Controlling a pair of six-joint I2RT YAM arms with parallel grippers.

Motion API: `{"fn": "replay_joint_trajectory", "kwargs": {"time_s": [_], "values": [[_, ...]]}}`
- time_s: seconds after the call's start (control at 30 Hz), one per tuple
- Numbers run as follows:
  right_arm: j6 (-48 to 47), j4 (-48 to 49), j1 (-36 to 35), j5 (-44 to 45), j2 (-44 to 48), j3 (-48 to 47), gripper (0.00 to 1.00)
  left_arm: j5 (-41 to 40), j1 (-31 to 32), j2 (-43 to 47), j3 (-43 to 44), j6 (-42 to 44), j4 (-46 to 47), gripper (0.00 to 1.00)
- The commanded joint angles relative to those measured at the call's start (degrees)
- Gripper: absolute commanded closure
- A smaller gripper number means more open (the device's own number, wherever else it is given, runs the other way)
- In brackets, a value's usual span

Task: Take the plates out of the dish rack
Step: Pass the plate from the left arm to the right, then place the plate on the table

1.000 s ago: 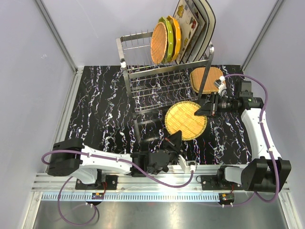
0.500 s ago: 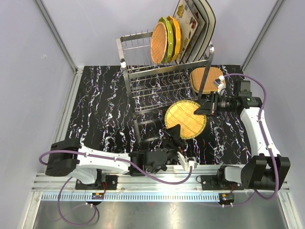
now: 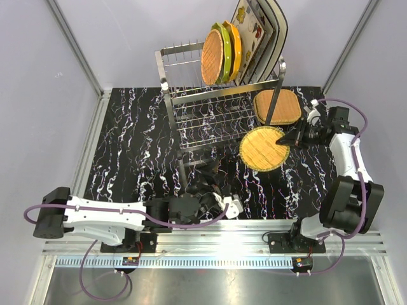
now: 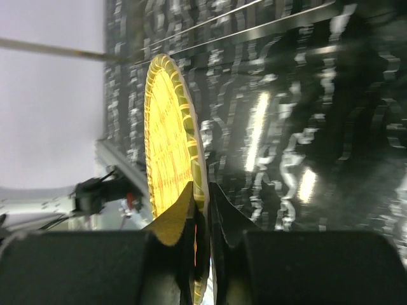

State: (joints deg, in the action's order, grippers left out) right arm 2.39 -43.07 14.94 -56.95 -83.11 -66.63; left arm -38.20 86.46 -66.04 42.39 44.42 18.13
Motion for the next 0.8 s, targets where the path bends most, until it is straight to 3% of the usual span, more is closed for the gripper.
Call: {"fn": "replay_joint_trajectory", "kwargs": {"time_s": [0.0,0.43,0.77], "values": [[-5.7,1.5,3.1,3.7,-1.0,-1.6,1.00,-3.5,-0.4,3.3,-0.5,-9.5,-1.2,0.01],[-11.4,5.7,8.1,13.3,-8.0,0.0,1.00,-12.4,-4.1,9.4,0.3,-31.2,-5.1,0.01],[-11.4,9.4,8.8,16.1,-14.2,-1.3,1.00,-14.3,-5.3,10.5,0.5,-37.1,-6.5,0.01]]}}
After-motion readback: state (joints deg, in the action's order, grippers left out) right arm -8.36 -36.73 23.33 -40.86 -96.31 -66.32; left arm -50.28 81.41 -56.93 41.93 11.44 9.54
